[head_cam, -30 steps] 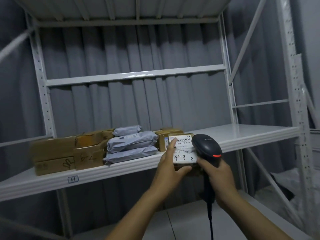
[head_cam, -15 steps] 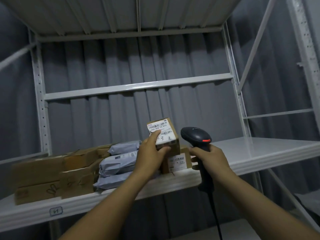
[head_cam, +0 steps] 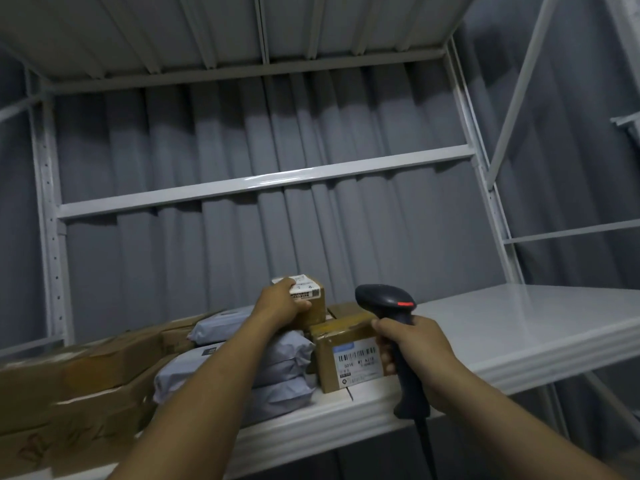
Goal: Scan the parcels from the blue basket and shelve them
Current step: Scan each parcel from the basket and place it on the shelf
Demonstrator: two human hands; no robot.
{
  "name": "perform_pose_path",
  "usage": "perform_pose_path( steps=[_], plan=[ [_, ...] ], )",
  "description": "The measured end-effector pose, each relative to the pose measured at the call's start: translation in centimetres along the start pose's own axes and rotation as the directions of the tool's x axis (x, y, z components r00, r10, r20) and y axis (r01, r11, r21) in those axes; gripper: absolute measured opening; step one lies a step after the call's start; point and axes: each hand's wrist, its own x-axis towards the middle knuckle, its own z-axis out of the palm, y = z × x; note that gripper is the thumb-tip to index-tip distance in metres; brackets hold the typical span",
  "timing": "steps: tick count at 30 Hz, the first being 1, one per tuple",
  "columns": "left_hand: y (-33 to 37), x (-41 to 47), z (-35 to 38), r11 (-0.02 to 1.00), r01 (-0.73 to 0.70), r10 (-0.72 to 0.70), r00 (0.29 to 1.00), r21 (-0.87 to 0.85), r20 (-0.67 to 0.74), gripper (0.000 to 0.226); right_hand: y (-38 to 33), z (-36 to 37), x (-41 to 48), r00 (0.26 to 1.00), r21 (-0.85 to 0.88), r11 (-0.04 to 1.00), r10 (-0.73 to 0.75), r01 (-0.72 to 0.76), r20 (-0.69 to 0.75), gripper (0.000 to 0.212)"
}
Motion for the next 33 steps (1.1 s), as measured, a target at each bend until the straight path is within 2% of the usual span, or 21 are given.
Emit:
perform_pose_path(
  steps=[5,9,14,19,21,24,27,33],
  plan=[
    [-0.7,1.9,1.6,0.999,-0.034,0.034,0.998,-0.006,0.053,0.064,1.2,-0.6,1.5,0.997,-0.082,0.996,-0.026,0.020,-0.076,0.018],
    [-0.8,2.8,2.1,0.997,-0.079,0.080,0.990,-0.013,0.118,0.045,1.9,-1.1,1.9,0.995,-0.094,0.996,-0.003,-0.006,-0.095,0.019],
    [-0.8,3.3,2.5,0.955,-0.201,0.191,0.980,0.219,0.063,0.049,2.3,-1.4,2.0,0.992,-0.117,0.992,0.032,-0.047,-0.123,0.020],
    [-1.0,2.9,2.0,0.949,-0.211,0.200,0.977,0.234,0.072,0.043,1.9,-1.3,1.6,0.992,-0.181,0.983,0.011,-0.034,-0.126,0.020],
    [-1.3,2.5,1.4,0.952,-0.205,0.200,0.979,0.227,0.043,0.049,1.5,-1.4,1.0,0.991,-0.207,0.978,-0.018,-0.010,-0.133,0.020],
    [-1.1,0.9,0.0,0.958,-0.212,0.225,0.973,0.194,-0.047,0.056,0.4,-1.6,-0.4,0.986,-0.247,0.968,-0.073,0.034,-0.148,0.017],
    [-0.4,-2.0,-1.3,0.944,-0.283,0.301,0.949,0.168,-0.092,0.051,-0.8,-1.5,-2.7,0.984,-0.298,0.953,-0.101,0.053,-0.149,0.017],
    [-0.7,-12.7,-1.6,0.941,-0.316,0.324,0.944,0.119,-0.055,0.039,-1.2,-0.3,-11.0,0.993,-0.393,0.917,-0.100,0.067,-0.063,0.015]
  ],
)
